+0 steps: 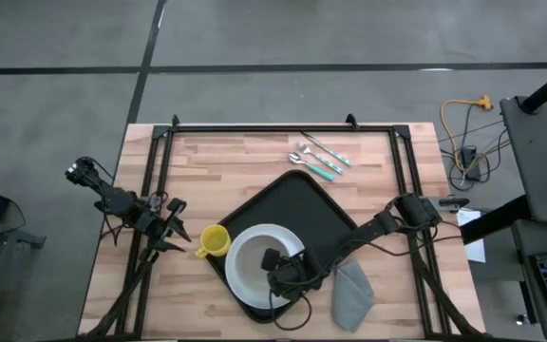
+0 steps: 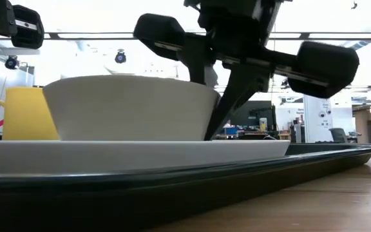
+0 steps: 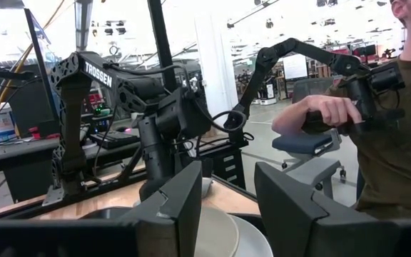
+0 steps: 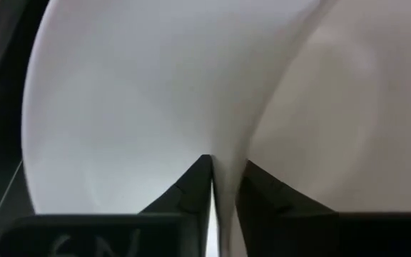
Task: Set up tray
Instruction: Put the brown bowl on the white plate on the black tray, then put the gray napkin on the black tray to the right of the white plate
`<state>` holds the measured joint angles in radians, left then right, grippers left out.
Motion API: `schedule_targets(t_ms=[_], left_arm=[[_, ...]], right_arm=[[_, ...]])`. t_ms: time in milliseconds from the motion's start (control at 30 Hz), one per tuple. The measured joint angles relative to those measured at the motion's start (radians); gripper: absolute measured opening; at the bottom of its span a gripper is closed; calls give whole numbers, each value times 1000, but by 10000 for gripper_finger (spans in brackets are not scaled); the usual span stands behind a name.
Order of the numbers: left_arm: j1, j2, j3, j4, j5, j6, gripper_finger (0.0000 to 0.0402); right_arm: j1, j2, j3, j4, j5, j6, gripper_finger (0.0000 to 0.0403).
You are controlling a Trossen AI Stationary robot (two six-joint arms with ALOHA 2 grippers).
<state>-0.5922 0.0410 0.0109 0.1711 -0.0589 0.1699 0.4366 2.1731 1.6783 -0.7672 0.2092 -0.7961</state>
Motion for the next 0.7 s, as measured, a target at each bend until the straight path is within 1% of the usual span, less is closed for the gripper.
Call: schedule_targets(t_ms=[233,433,700], left_arm=[[0,0,0,0,0,0,116],[0,0,0,0,0,0,116],[0,0,0,0,0,0,116]], right_arm=[[-1,0,7,0,1,13,110],[-3,0,7,1,2,55,155],[-3,-4,8,-1,2,64,195]])
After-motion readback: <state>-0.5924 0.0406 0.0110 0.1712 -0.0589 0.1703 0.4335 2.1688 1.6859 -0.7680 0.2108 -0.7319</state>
